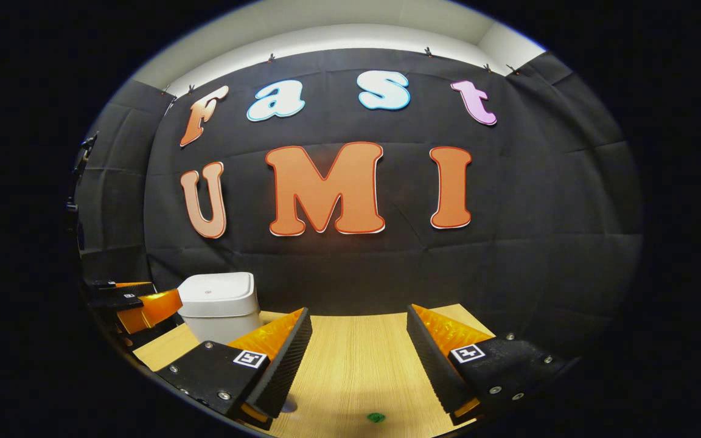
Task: Press the lid of the desktop garbage bin to open it, pick up the crumpled paper on the desktop and throw it into the bin, then pick up the pop can on the desktop and drop it into the bin, and finally close the garbage bin lid.
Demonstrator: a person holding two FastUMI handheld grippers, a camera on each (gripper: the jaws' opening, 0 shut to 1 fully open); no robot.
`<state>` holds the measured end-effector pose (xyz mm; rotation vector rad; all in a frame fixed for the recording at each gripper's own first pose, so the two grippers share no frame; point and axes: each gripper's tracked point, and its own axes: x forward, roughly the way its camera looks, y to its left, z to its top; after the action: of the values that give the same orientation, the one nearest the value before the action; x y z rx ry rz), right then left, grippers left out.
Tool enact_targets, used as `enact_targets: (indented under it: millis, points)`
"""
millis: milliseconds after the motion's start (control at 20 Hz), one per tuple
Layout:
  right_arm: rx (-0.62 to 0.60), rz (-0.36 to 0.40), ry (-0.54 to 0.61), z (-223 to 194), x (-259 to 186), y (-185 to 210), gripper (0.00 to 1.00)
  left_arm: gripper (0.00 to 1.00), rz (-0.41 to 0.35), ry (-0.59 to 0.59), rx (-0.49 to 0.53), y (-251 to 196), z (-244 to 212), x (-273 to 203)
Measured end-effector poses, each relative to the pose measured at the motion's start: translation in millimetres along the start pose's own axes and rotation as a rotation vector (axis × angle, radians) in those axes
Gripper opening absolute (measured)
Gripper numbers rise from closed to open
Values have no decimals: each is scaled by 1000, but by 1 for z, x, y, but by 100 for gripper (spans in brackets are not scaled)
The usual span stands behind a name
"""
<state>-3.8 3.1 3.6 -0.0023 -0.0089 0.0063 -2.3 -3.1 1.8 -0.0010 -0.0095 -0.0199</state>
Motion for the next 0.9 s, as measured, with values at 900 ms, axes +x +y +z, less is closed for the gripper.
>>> enact_targets:
  millis: [900]
  points:
    - [3, -2, 3, -1, 7, 0, 94, 94, -9, 2, 10, -2, -2, 3]
